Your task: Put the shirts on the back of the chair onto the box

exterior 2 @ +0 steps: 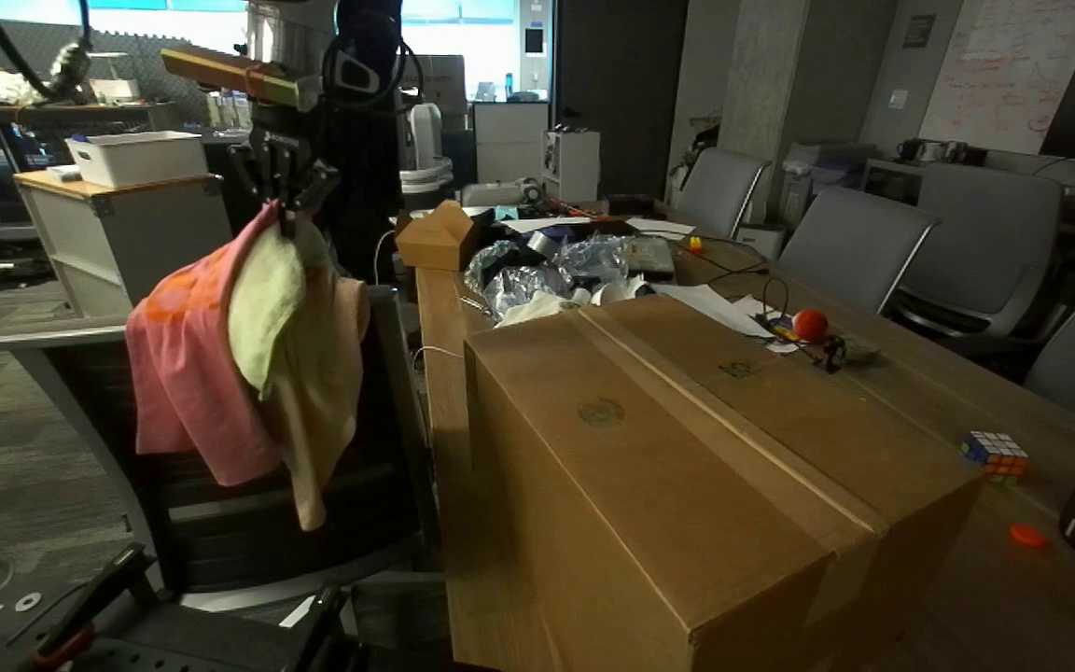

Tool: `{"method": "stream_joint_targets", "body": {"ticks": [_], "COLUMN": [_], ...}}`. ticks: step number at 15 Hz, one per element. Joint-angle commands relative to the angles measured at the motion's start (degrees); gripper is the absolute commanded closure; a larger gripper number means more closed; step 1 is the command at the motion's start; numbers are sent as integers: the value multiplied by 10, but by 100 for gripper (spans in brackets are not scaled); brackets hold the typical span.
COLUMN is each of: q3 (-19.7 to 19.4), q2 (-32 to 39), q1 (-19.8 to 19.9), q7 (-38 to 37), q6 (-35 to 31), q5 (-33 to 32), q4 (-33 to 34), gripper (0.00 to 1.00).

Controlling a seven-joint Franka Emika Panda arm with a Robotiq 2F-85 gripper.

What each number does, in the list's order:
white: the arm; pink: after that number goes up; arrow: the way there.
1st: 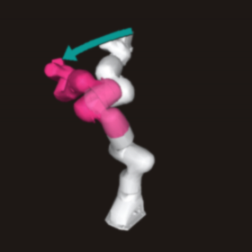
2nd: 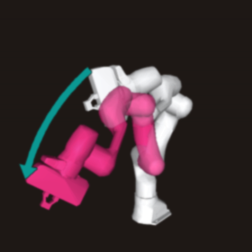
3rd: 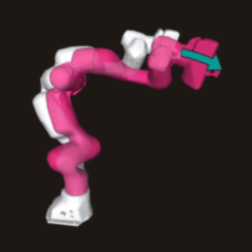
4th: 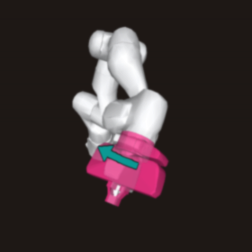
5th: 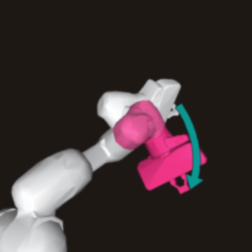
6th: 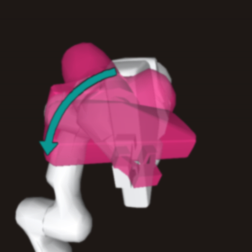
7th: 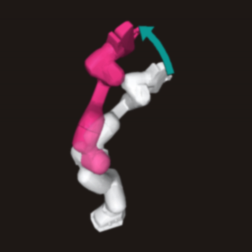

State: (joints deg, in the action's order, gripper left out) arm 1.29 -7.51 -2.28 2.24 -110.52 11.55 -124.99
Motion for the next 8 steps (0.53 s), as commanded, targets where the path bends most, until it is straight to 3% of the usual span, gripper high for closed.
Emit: {"method": "stream_joint_targets", "body": {"ticks": [1, 8], "q3": [-14, -16], "q2": [-57, -96], "q1": [14, 27], "q7": [-14, -59], "q6": [-19, -22], "q5": [9, -15], "q4": [-36, -44], "gripper": [98, 98]}}
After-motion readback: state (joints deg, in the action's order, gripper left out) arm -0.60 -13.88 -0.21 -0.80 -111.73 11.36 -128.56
